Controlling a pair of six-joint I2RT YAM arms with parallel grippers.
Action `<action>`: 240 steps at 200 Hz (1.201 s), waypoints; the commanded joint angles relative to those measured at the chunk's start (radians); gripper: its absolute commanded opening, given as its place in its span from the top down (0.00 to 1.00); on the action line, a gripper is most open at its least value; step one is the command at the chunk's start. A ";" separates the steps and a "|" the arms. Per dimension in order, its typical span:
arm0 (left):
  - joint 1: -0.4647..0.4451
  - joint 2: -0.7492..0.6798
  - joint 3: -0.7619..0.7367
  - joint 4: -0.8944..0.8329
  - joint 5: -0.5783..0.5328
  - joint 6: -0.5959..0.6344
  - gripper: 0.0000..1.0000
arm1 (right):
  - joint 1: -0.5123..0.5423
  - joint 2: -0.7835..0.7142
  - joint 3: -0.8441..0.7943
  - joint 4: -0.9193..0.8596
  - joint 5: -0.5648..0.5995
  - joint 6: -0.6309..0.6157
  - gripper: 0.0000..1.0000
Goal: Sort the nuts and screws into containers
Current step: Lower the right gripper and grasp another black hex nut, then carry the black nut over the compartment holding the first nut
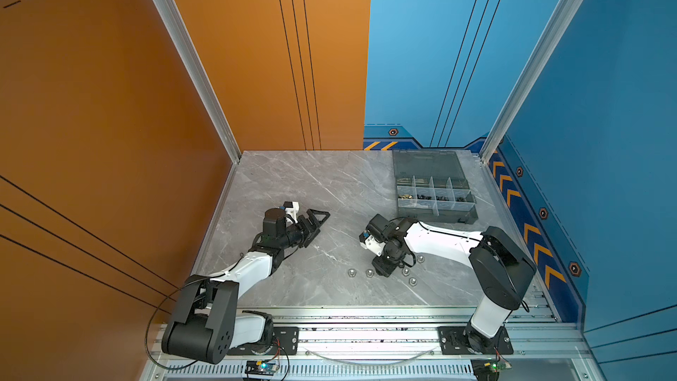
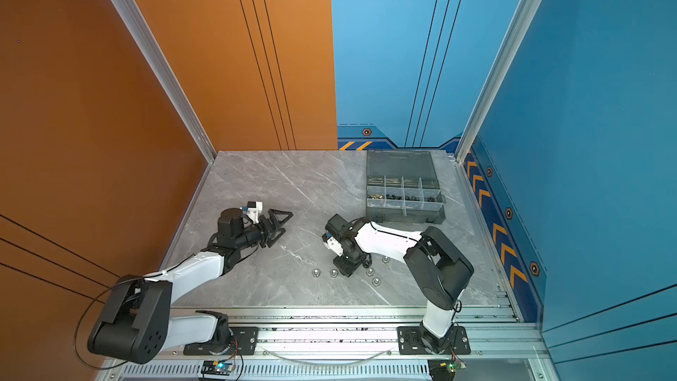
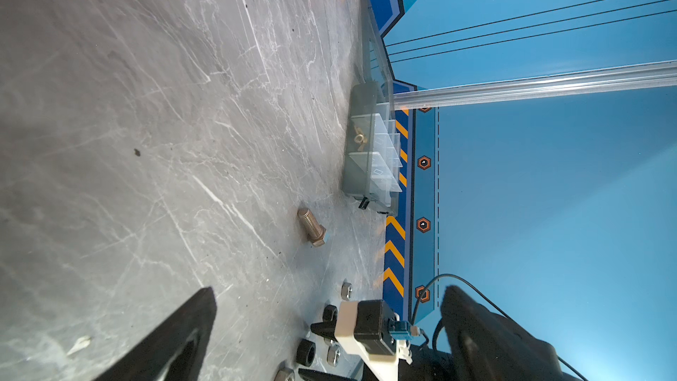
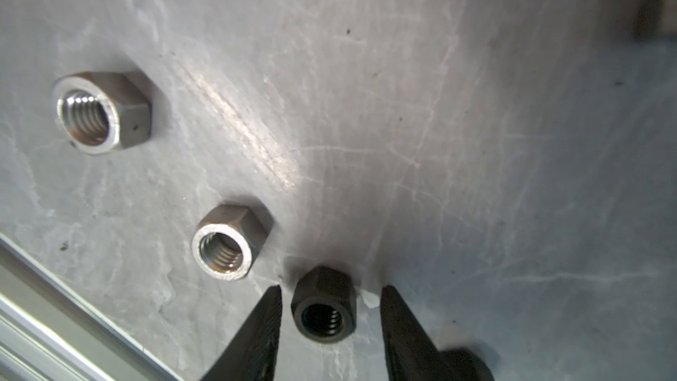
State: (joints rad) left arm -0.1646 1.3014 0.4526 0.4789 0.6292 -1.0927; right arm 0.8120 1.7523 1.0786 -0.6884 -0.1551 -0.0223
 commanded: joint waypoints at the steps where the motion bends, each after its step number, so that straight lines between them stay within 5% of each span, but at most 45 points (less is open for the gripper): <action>1: 0.002 -0.017 -0.014 -0.014 -0.017 0.014 0.02 | 0.006 0.016 0.009 -0.028 0.003 0.005 0.55; 109: 0.002 -0.016 -0.012 -0.014 -0.015 0.017 0.02 | 0.005 0.040 0.015 -0.061 -0.021 0.022 0.71; 146: 0.002 -0.013 -0.011 -0.014 -0.012 0.019 0.02 | -0.026 0.007 0.034 -0.064 -0.043 0.030 0.90; 173: 0.005 -0.016 -0.010 -0.013 -0.012 0.019 0.02 | -0.105 -0.074 0.058 -0.064 -0.118 0.033 0.97; 207: 0.001 -0.017 -0.010 -0.014 -0.016 0.020 0.02 | -0.326 -0.163 0.109 -0.064 -0.219 0.036 1.00; 240: 0.000 -0.010 -0.012 -0.013 -0.018 0.027 0.02 | -0.543 -0.161 0.196 -0.047 -0.193 0.067 1.00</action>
State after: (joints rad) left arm -0.1646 1.2907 0.4519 0.4782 0.6292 -1.0897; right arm 0.3832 1.5951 1.2175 -0.7273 -0.3378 0.0048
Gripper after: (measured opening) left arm 0.976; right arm 0.253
